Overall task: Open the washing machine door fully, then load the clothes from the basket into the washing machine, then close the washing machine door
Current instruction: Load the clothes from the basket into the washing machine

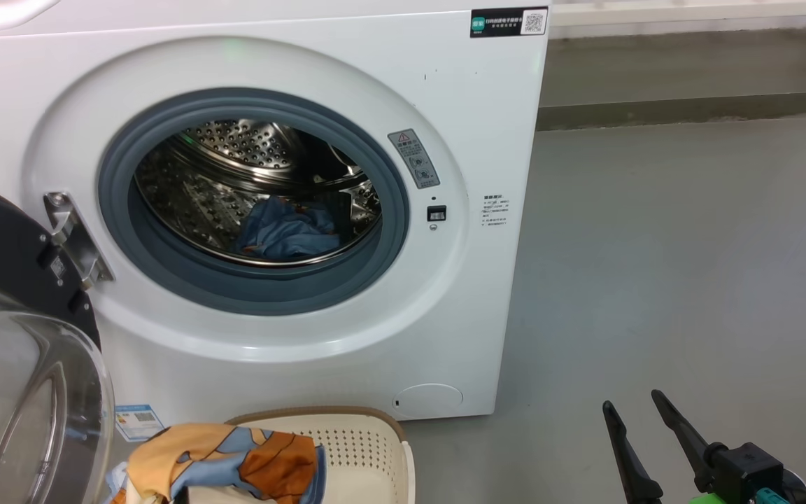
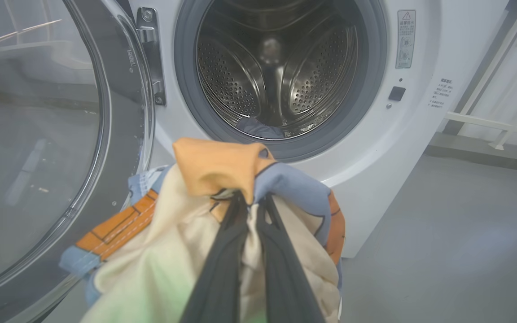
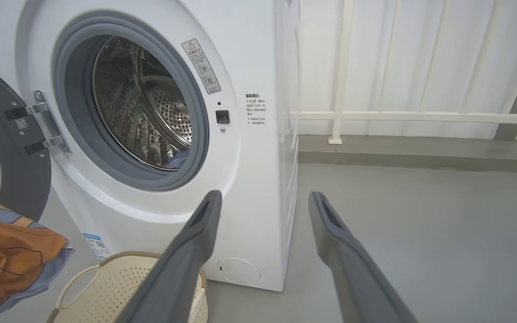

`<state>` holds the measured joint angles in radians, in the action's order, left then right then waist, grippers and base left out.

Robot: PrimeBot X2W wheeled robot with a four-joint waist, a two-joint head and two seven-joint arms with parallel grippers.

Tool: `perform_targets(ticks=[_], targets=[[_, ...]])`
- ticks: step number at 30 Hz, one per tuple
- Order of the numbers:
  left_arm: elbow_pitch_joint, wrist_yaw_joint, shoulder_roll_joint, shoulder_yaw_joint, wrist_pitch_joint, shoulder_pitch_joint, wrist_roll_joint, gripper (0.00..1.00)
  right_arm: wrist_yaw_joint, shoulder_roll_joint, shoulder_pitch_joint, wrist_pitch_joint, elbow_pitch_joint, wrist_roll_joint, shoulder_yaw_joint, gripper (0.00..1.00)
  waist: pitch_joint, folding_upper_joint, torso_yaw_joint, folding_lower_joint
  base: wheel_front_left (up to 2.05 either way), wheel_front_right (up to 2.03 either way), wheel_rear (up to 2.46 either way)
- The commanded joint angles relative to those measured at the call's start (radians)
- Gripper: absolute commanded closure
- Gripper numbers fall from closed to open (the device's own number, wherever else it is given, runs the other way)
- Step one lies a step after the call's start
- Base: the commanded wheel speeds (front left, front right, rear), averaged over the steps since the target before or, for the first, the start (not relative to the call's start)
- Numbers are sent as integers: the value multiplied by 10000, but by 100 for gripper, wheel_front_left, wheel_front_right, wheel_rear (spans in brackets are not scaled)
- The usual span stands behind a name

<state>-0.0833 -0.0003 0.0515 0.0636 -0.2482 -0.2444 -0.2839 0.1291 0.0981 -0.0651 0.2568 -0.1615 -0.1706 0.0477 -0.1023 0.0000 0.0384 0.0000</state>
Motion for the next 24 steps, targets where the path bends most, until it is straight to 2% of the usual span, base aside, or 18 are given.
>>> perform_targets(ticks=[1, 24], targets=[[366, -41, 3, -318, -135, 293, 89, 100, 16, 68, 169, 49, 197, -68, 188, 0, 28, 0, 2, 0, 0, 0, 0], [747, -34, -11, -163, -135, 361, 88, 100, 16, -183, 277, 49, 181, -14, 189, 0, 217, 0, -44, 0, 0, 0, 0]])
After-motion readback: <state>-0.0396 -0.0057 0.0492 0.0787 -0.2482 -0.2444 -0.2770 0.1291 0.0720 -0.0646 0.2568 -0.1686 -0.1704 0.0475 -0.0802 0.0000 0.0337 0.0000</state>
